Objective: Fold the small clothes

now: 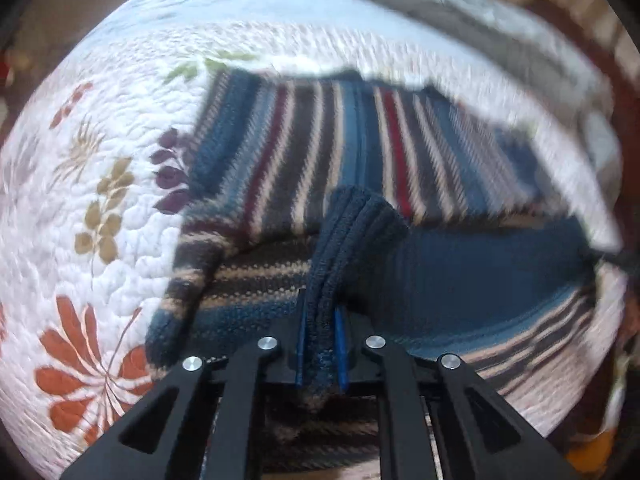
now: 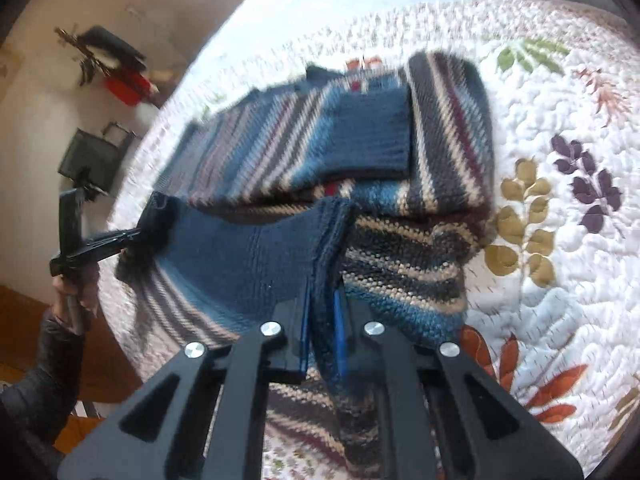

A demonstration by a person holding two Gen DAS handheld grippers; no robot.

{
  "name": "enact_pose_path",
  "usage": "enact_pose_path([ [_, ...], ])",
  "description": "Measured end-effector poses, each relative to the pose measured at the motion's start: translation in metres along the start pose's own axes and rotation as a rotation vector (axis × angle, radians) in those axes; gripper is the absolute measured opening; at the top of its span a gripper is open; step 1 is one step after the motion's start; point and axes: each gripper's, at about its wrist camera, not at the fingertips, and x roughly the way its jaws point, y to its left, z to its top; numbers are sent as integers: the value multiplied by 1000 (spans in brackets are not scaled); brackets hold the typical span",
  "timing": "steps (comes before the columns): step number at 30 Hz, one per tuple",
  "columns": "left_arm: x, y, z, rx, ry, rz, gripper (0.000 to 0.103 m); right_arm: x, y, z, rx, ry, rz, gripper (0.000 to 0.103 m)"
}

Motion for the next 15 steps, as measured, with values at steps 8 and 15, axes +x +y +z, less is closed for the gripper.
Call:
enact_pose_path([
  [8, -62, 13, 39, -58, -195, -27, 11, -54, 9, 40, -1, -149, 18, 8],
  [15, -47, 15, 116, -73, -269, 46, 11, -39, 3, 129, 16, -200, -73, 8],
])
